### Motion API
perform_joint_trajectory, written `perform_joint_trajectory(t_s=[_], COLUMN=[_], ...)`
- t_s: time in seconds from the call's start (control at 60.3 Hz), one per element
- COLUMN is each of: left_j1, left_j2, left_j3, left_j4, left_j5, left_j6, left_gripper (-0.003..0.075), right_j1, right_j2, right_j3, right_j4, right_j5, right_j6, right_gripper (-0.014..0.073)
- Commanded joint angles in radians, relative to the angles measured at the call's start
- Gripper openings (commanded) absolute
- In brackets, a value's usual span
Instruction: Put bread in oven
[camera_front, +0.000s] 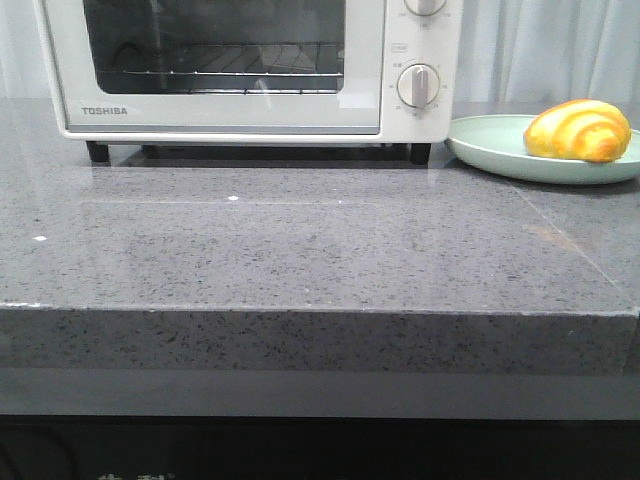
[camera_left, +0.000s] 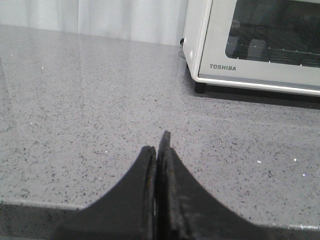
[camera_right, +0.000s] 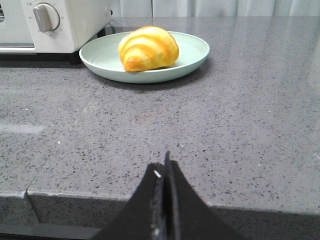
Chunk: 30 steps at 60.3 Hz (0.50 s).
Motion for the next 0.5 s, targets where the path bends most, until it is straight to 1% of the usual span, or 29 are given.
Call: perform_joint_trajectory(t_s=[0.0, 0.099, 0.182, 0.282, 0.315, 0.365, 0.481], left_j1=[0.002, 0.003, 0.003, 0.003, 0.003, 0.003, 0.003], left_j2=[-0.018, -0.018, -0.018, -0.018, -0.018, -0.016, 0.014], left_j3=[0.007, 0.007, 0.007, -0.004, -0.012, -0.038, -0.135], left_j4=[0.005, 0.005, 0.005, 0.005, 0.007, 0.012, 0.014], left_j5=[-0.095, -0.105, -0.125, -0.232, -0.276, -0.303, -0.268], left_j6=[-0.01, -0.01, -0.01, -0.01, -0.01, -0.01, -0.01], left_gripper=[-0.002, -0.002, -0.002, -0.002, -0.002, -0.002, -0.002], right_j1=[-0.006, -0.006, -0.006, -0.006, -0.006, -0.006, -0.006], right_j2=[-0.017, -0.017, -0.017, -0.017, -0.017, -0.017, -0.008], right_j3=[-0.006, -0.006, -0.006, -0.022, -0.042, -0.075, -0.193], right_j4=[-0.007, -0.001, -0.001, 0.004, 0.009, 0.02, 0.033], right_j5=[-0.089, -0.111, -0.16, -0.223, -0.224, -0.219, -0.152], right_j6=[0.0, 0.0, 0.0, 0.0, 0.001, 0.001, 0.001], right_gripper=[-0.0067, -0.0067, -0.0067, -0.0067, -0.0067, -0.0067, -0.0067])
